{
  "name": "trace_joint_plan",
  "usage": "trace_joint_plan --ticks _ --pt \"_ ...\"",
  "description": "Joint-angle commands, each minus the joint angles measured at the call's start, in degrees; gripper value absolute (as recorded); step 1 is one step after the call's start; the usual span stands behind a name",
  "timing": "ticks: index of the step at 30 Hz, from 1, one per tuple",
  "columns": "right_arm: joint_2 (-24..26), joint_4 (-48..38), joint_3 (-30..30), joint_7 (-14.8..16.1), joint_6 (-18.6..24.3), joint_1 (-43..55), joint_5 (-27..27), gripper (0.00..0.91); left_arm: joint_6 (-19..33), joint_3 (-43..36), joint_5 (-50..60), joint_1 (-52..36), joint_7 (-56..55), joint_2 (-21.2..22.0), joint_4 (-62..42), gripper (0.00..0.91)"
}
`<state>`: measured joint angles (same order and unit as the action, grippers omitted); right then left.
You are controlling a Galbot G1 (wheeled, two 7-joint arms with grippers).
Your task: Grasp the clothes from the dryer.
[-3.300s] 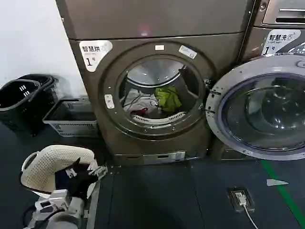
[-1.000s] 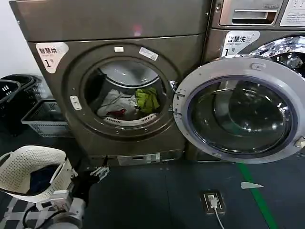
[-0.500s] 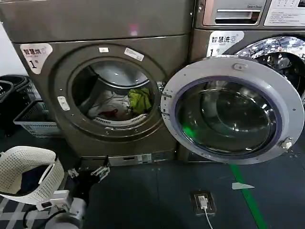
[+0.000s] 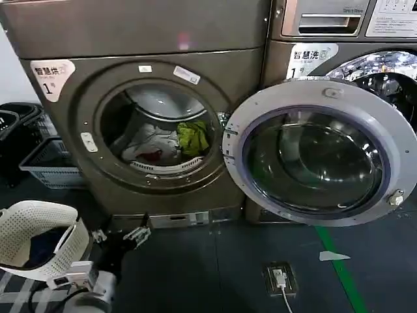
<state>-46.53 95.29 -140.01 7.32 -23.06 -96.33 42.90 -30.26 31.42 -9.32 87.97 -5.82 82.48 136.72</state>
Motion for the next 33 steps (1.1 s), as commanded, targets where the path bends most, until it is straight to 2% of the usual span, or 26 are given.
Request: trace_joint_plan --ticks 1,33 --pt "0.02 0.11 -0.18 0.11 0.41 -0.05 0.59 0.907 0.06 -0.04 0.02 0.02 0.01 -0.14 0.18 0.907" --pt "-0.81 1.52 -0.31 0.99 1.04 -0.39 0.89 0.907 0.18 0.77 -1.41 -1.13 0.21 -0.18 0.08 0.907"
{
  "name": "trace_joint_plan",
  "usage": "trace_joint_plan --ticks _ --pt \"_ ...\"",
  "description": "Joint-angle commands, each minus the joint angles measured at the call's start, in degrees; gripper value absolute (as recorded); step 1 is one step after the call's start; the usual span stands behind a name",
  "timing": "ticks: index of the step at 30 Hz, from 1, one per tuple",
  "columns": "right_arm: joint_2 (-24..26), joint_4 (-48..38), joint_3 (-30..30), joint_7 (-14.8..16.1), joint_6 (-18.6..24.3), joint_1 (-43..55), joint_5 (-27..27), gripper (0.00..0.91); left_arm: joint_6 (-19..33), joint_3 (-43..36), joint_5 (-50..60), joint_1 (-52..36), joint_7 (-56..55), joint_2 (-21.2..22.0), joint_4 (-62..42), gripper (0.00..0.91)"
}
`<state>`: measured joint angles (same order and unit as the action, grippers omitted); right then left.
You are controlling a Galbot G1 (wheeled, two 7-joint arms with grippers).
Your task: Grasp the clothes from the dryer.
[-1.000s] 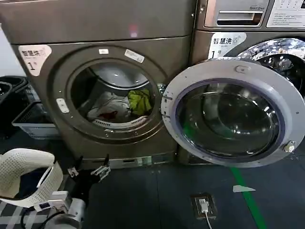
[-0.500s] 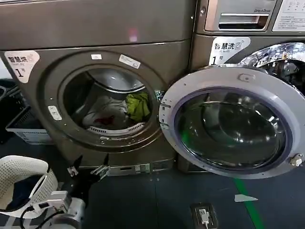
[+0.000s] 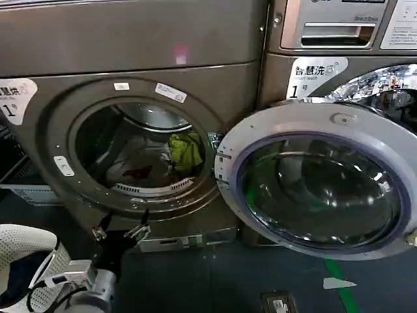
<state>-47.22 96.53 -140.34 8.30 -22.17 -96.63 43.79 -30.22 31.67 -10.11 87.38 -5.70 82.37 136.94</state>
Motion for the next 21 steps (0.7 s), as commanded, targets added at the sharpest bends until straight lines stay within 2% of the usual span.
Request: trace_joint_plan --ticks 1,13,21 --pt "-0.22 0.36 0.02 0.01 0.20 -0.13 -0.02 0.907 0.17 0.77 -0.71 -0.84 0.10 -0.08 -0.17 0.907" --pt "-1.56 1.96 -0.25 -0.19 0.55 -0.79 -1.59 0.907 2.56 1.09 -3.35 -7.34 1.10 -2.12 -3.95 0.907" --pt "-1.84 2.84 -1.67 -0.12 0.23 -1.89 -1.86 0.907 3.59 -0.99 -6.56 -23.14 1.05 -3.97 -14.78 0.907"
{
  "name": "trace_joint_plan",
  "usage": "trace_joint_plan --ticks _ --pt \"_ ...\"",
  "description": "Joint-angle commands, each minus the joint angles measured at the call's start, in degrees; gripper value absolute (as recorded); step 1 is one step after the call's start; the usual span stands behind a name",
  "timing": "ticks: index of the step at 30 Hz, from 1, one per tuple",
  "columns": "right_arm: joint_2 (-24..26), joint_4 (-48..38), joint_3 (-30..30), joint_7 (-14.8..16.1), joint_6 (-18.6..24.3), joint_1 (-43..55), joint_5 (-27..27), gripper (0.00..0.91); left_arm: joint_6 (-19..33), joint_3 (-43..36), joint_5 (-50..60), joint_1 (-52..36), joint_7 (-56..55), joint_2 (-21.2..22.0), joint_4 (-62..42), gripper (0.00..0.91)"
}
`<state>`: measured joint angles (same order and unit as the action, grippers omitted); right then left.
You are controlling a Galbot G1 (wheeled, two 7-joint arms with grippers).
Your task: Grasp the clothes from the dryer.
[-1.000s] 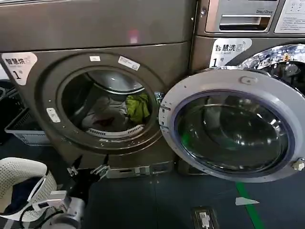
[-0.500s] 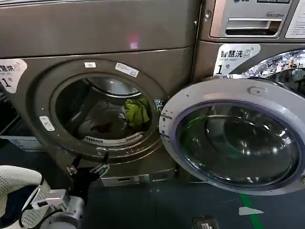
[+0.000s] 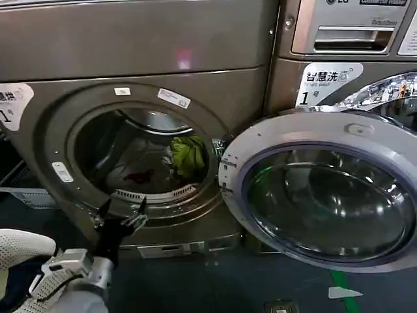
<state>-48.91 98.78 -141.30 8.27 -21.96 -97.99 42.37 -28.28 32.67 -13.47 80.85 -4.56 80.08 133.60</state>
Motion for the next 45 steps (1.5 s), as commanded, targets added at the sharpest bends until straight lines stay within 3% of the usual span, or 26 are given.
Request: trace_joint_plan --ticks 1,15,34,43,45 --pt "-0.14 0.59 -0.96 -0.13 -0.10 -0.76 -0.48 0.907 1.90 -2.54 -3.00 -18.58 -0.12 -1.76 -13.25 0.907" --pt "1.35 -0.80 -3.60 -0.43 -2.63 -2.65 -1.98 0.907 5.21 -9.50 -1.47 -43.28 -0.76 0.06 -44.21 0.907" --pt "2.00 -1.09 -4.25 -0.06 -2.63 -2.72 -0.37 0.907 11.87 -9.95 3.40 -64.43 3.27 2.87 -77.53 0.907" --pt "2.13 -0.67 -3.75 0.12 -2.75 -2.04 -0.20 0.907 11.23 -11.05 6.98 -73.81 8.97 3.34 -92.22 0.907" --pt "2.12 -0.69 -3.57 0.10 -2.75 -1.92 -0.20 0.907 8.49 -11.24 11.02 -75.33 14.88 3.28 -95.67 0.907"
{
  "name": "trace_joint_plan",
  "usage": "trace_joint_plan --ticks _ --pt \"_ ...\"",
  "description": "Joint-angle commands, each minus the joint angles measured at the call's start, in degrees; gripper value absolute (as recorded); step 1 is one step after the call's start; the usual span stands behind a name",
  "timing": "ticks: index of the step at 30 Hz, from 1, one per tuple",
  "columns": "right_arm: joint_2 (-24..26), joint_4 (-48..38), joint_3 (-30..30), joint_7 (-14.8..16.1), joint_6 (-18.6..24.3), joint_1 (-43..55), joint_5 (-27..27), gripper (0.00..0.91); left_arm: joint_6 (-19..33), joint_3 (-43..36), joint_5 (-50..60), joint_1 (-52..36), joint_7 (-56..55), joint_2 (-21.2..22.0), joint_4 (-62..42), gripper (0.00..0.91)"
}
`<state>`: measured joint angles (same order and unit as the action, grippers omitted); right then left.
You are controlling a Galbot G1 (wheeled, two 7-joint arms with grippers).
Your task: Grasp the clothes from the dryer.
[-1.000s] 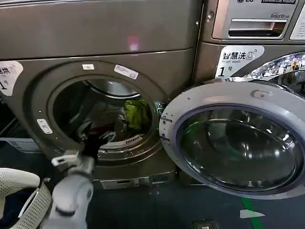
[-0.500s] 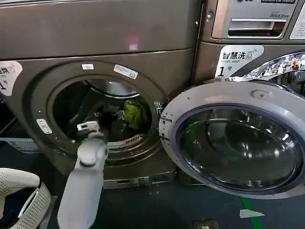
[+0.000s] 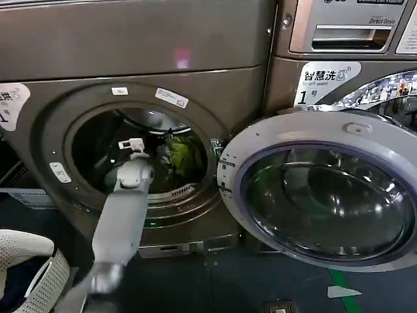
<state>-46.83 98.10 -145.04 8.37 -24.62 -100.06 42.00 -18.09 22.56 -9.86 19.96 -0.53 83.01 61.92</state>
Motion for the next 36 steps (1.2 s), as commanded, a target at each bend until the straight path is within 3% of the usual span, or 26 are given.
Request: trace_joint_plan --ticks 1,6,10,24,36 --pt "-0.01 -0.01 0.30 -0.01 -0.09 0.20 0.18 0.907 -2.14 -1.68 9.61 -15.41 12.11 0.23 -25.45 0.907" --pt "-0.11 -0.13 0.56 0.05 -0.08 0.42 0.19 0.907 -4.14 -5.25 14.77 -18.45 23.33 -0.65 -29.53 0.907" --pt "-0.05 -0.20 0.65 0.10 -0.03 0.44 0.20 0.907 -2.81 -10.36 19.31 -20.51 28.53 -1.71 -32.63 0.907" --pt "-0.34 -0.40 1.24 0.35 0.10 0.96 0.18 0.907 16.93 -27.04 38.43 -29.19 44.04 -3.33 -47.39 0.907" --pt "-0.21 -0.63 1.35 0.36 0.11 1.29 0.14 0.907 22.48 -33.31 48.52 -29.57 49.20 -4.75 -51.53 0.907"
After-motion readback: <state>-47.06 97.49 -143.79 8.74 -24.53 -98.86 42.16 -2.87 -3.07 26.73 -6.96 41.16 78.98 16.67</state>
